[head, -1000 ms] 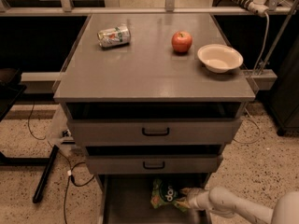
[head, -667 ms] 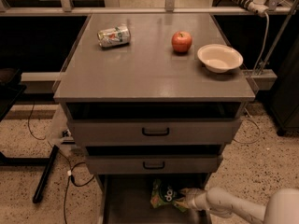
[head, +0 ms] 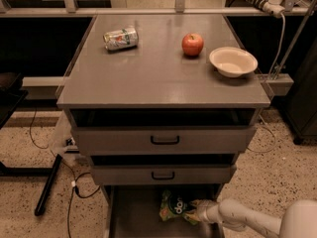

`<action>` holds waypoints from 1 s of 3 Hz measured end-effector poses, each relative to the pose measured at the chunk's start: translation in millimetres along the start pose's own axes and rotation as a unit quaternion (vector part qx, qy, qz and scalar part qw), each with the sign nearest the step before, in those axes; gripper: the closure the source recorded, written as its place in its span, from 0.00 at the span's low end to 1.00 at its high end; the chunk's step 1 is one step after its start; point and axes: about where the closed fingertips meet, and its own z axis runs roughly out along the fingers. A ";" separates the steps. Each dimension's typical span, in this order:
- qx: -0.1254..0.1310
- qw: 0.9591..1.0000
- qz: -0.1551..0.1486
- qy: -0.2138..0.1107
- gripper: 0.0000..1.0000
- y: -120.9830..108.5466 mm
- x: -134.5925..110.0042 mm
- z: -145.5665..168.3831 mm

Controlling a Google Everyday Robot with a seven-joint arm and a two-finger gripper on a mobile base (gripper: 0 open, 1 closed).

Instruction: Place green rice chip bag into bottom drawer

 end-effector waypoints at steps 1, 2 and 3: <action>0.000 1.000 0.000 0.000 0.58 0.1 0.0 0.0; 0.000 1.000 0.000 0.000 0.36 0.1 0.0 0.0; 0.000 1.000 0.000 0.000 0.10 0.1 0.0 0.1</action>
Offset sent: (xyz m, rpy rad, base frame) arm 0.0000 0.0000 0.0000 0.0000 0.0000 0.0000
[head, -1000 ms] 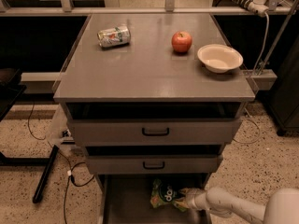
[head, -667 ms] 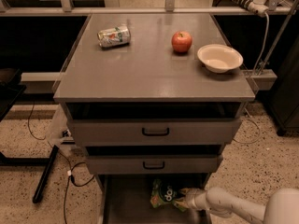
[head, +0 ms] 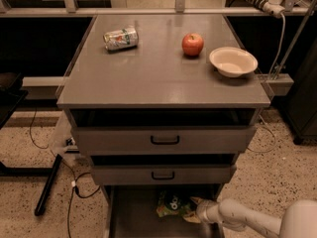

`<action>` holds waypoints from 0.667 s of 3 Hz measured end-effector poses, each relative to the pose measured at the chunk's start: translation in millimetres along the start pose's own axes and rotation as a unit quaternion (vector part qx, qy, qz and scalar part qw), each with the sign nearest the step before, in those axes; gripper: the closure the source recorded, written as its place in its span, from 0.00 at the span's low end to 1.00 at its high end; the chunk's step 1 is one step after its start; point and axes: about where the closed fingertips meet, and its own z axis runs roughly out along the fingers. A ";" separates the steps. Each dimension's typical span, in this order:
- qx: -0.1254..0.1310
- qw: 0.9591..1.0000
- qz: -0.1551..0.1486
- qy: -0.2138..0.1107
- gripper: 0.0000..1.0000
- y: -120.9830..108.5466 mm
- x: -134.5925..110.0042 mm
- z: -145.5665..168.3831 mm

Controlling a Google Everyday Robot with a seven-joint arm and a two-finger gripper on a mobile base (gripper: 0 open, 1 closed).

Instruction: Place green rice chip bag into bottom drawer

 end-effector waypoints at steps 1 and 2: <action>0.000 1.000 0.000 0.000 0.00 0.0 0.0 0.0; 0.000 1.000 0.000 0.000 0.00 0.1 0.0 0.0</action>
Offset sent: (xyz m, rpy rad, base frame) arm 0.0000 0.0000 0.0000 0.0000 0.0000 0.0000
